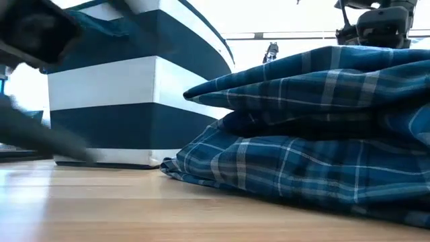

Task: Fold Laundry from Bin
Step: Put the stacked clothes into the laundry bin

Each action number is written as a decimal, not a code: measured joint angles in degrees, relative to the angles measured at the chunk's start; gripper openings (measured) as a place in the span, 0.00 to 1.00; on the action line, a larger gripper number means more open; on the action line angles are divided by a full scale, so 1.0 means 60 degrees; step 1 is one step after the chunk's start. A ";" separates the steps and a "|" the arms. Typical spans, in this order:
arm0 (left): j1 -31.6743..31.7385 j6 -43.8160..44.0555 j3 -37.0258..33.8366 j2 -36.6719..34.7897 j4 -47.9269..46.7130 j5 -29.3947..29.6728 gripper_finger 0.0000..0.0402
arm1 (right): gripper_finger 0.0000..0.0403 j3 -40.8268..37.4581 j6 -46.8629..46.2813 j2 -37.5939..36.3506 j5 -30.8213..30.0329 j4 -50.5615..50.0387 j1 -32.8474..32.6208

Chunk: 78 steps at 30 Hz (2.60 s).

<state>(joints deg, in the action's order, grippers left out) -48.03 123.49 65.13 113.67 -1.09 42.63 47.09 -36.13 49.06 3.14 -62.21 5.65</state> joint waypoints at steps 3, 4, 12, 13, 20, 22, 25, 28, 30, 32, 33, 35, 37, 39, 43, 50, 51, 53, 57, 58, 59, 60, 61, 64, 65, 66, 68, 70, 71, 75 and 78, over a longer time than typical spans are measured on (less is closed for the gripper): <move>0.0356 0.0320 0.0734 0.0517 -0.0104 0.0705 0.75 | 0.79 0.0000 0.0438 0.0208 -0.0021 0.0118 0.0000; 0.0495 0.0576 0.1003 0.0731 -0.0293 0.0772 0.75 | 0.80 0.0000 0.0527 0.0261 -0.0023 0.0197 0.0000; 0.1310 0.1418 0.3570 0.2507 -0.3374 0.0659 0.75 | 0.84 0.0105 0.1206 0.0371 -0.0016 0.0273 0.0000; 0.1358 0.1587 0.3860 0.2666 -0.3695 0.0695 0.75 | 0.84 0.0109 0.1252 0.0360 0.0000 0.0266 0.0000; 0.1973 0.1684 0.4825 0.3234 -0.3966 0.0863 0.75 | 0.84 0.0153 0.2142 0.0408 0.0138 0.0261 0.0058; 0.2129 0.1634 0.4881 0.3283 -0.4060 0.0554 0.75 | 0.84 0.0086 0.2669 0.0425 0.0137 0.0283 0.0191; 0.2313 0.1728 0.4873 0.3391 -0.4000 0.0325 0.73 | 0.83 -0.0331 0.3714 0.0536 0.0246 0.0199 0.0534; 0.2328 0.1719 0.4870 0.3425 -0.3995 0.0407 0.71 | 0.81 -0.1009 0.4447 0.0807 0.1045 0.0454 0.1118; 0.2341 0.1609 0.4866 0.3428 -0.3995 0.0412 0.70 | 0.80 -0.1131 0.4741 0.1184 0.1813 0.0559 0.1577; 0.2346 0.1528 0.4865 0.3428 -0.4013 0.0397 0.69 | 0.79 -0.0862 0.4739 0.1619 0.2013 0.0642 0.1986; 0.2346 0.1513 0.4862 0.3428 -0.4037 0.0355 0.68 | 0.78 -0.0644 0.4500 0.1792 0.2023 0.0611 0.2147; 0.2346 0.1458 0.4862 0.3428 -0.4086 0.0323 0.67 | 0.78 -0.0140 0.4203 0.2028 0.2134 0.0635 0.2283; 0.2348 0.1474 0.4862 0.3428 -0.4196 0.0306 0.66 | 0.78 0.0313 0.4196 0.2230 0.2188 0.0717 0.2307; 0.2413 0.1498 0.4862 0.3428 -0.4271 0.0287 0.65 | 0.79 0.0595 0.4454 0.2550 0.2023 0.0759 0.2476; 0.2601 0.1224 0.4841 0.3428 -0.4338 0.0277 0.62 | 0.81 0.0581 0.4948 0.3744 0.2020 0.1207 0.2951; 0.2652 0.1152 0.4833 0.3436 -0.4357 0.0279 0.50 | 0.81 0.0267 0.4961 0.6094 0.2954 0.3233 0.3105; 0.2663 0.1222 0.4833 0.3436 -0.4375 0.0282 0.48 | 0.81 0.0266 0.4962 0.6432 0.3003 0.3375 0.3073; 0.2686 0.1308 0.4833 0.3436 -0.4388 0.0335 0.42 | 0.81 0.0294 0.4955 0.6980 0.3127 0.3532 0.3052; 0.2743 0.1321 0.4830 0.3436 -0.4349 0.0399 0.28 | 0.75 0.0280 0.4771 0.7629 0.3070 0.3664 0.2943; 0.2766 0.1299 0.4830 0.3436 -0.4348 0.0408 0.23 | 0.71 0.0280 0.4728 0.7674 0.3077 0.3697 0.2883; 0.2789 0.1302 0.4830 0.3436 -0.4365 0.0405 0.19 | 0.65 0.0280 0.4688 0.7682 0.3084 0.3721 0.2814; 0.2818 0.1322 0.4830 0.3436 -0.4386 0.0405 0.14 | 0.58 0.0280 0.4621 0.7658 0.3081 0.3749 0.2734; 0.2843 0.1328 0.4830 0.3436 -0.4395 0.0405 0.09 | 0.50 0.0274 0.4513 0.7602 0.3077 0.3780 0.2655; 0.2922 0.1324 0.4830 0.3424 -0.4403 0.0399 0.03 | 0.24 0.0277 0.4249 0.7349 0.2955 0.3817 0.2344; 0.2940 0.1323 0.4830 0.3421 -0.4409 0.0362 0.03 | 0.15 0.0273 0.4143 0.7212 0.2833 0.3813 0.2205; 0.2957 0.1320 0.4830 0.3407 -0.4416 0.0286 0.03 | 0.10 0.0273 0.4015 0.7054 0.2730 0.3791 0.2064; 0.2973 0.1324 0.4826 0.3349 -0.4432 0.0150 0.02 | 0.09 0.0305 0.3632 0.6675 0.2626 0.3563 0.1759; 0.2967 0.1318 0.4808 0.3245 -0.4428 0.0051 0.01 | 0.09 0.0338 0.3219 0.6238 0.2569 0.3071 0.1454; 0.2937 0.1318 0.4798 0.3173 -0.4416 0.0036 0.01 | 0.09 0.0377 0.3020 0.5958 0.2544 0.2703 0.1288; 0.2912 0.0876 0.4717 0.2774 -0.4796 -0.0033 0.01 | 0.09 0.0744 0.2259 0.4692 0.2603 0.1742 0.0828; 0.2926 0.0375 0.4749 0.2264 -0.4673 -0.0436 0.00 | 0.09 0.0924 0.1563 0.3892 0.2628 0.1158 0.0473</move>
<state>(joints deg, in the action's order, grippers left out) -30.48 125.74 93.62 127.25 -29.13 40.02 52.63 -26.75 72.41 18.91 -55.27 8.49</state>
